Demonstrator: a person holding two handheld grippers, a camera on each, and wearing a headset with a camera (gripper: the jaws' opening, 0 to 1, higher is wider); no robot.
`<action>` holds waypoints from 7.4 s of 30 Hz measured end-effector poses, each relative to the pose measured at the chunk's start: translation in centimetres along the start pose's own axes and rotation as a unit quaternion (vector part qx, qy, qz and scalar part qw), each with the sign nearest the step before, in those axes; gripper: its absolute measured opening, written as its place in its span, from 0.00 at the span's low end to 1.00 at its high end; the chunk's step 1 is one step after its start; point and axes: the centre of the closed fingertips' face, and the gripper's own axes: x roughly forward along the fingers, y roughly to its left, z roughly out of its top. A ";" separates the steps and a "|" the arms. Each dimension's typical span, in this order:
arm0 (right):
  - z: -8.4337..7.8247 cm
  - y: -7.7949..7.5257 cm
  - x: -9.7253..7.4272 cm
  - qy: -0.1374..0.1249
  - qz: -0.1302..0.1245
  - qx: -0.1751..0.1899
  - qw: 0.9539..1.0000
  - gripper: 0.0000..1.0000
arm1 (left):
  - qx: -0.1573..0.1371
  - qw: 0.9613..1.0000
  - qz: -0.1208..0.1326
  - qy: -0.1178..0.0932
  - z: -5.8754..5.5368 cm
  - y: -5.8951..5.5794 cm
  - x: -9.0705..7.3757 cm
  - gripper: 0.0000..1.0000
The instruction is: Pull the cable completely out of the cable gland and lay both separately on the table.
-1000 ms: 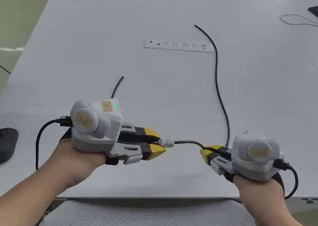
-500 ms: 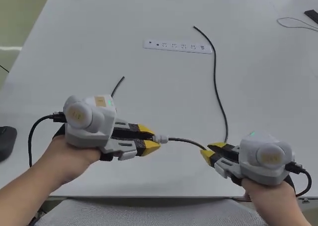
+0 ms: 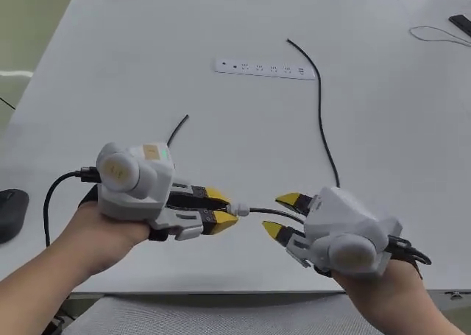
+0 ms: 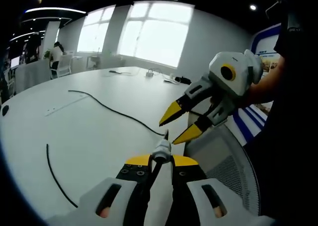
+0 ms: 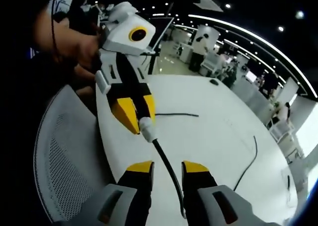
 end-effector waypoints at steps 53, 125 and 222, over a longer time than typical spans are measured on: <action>-3.9 -2.1 1.2 0.023 -0.032 0.150 0.988 0.00 | 0.004 1.000 0.017 -0.019 0.4 1.0 -0.6 0.15; 1.0 0.9 1.3 0.024 0.027 -0.056 0.998 0.10 | 0.007 1.000 0.012 0.012 0.0 0.2 0.4 0.15; -1.5 -3.2 -1.7 -0.001 0.006 0.139 0.990 0.34 | -0.003 0.999 0.040 -0.004 0.3 1.5 -1.0 0.15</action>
